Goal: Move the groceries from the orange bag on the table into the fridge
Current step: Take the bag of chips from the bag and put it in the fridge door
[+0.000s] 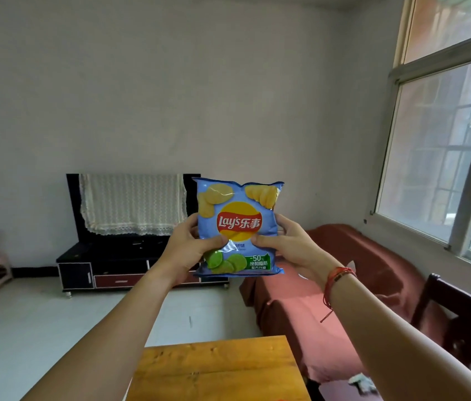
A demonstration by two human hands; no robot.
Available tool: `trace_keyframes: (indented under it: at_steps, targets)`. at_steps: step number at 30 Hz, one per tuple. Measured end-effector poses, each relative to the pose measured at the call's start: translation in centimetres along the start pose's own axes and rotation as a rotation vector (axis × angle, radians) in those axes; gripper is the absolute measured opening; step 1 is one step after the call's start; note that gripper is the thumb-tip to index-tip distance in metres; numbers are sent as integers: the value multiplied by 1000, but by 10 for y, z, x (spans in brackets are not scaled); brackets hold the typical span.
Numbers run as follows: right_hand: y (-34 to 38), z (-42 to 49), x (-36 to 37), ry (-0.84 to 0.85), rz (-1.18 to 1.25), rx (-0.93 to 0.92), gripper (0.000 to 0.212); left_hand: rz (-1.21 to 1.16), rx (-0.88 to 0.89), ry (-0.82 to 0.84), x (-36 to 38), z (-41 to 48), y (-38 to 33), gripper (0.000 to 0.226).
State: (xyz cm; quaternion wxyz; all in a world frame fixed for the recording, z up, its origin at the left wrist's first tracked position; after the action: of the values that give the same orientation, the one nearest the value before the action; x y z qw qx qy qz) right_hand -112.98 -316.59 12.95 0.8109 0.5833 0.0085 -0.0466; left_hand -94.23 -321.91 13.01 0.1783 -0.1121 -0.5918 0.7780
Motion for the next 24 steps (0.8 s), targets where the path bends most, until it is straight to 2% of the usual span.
trace_keyframes:
  at_steps: [5, 10, 24]
  targets:
    - [-2, 9, 23, 55, 20, 1, 45, 37, 10, -67, -24, -11, -4, 46]
    - [-12, 22, 78, 166, 52, 8, 45, 72, 17, -184, -74, -41, -10, 46]
    - [-14, 25, 339, 524, 172, -26, 44, 181, 15, -560, -274, -196, -46, 45]
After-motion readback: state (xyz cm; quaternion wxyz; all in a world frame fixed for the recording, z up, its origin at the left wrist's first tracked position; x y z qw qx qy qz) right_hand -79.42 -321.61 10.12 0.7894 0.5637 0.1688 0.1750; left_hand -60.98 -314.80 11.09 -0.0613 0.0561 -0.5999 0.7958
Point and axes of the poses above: each hand's wrist, its own z-axis towards the middle knuckle, its own x-axis out of the palm, y = z × x, the point moved 8 cm from there along z, towards the middle knuckle, and after that the axes turned 5 degrees about -x, right-handed, at the moved point
